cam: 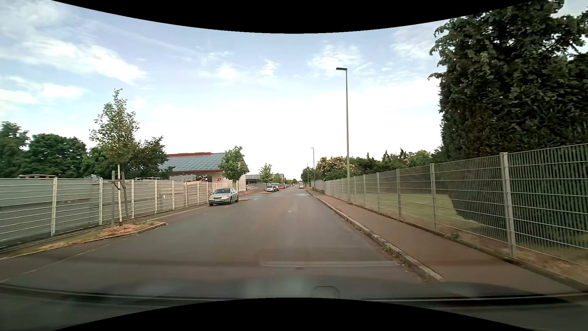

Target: Follow the waypoints while adhering to traffic rules and regulations

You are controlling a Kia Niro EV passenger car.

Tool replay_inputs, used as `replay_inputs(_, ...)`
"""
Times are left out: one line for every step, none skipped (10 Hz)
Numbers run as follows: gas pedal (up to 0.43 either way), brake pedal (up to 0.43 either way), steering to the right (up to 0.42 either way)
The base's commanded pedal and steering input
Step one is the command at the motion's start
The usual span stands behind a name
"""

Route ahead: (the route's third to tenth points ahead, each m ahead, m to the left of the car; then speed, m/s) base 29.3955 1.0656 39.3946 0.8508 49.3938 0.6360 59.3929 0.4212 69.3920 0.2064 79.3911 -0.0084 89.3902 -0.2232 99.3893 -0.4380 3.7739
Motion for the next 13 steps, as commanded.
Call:
replay_inputs(0.189, 0.000, -0.016)
replay_inputs(0.189, 0.000, -0.015)
replay_inputs(0.189, 0.000, -0.013)
replay_inputs(0.189, 0.000, -0.014)
replay_inputs(0.189, 0.000, -0.015)
replay_inputs(0.189, 0.000, -0.015)
replay_inputs(0.189, 0.000, -0.015)
replay_inputs(0.189, 0.000, -0.016)
replay_inputs(0.189, 0.000, -0.015)
replay_inputs(0.189, 0.000, -0.013)
replay_inputs(0.189, 0.000, -0.010)
replay_inputs(0.189, 0.000, -0.006)
replay_inputs(0.189, 0.000, -0.006)
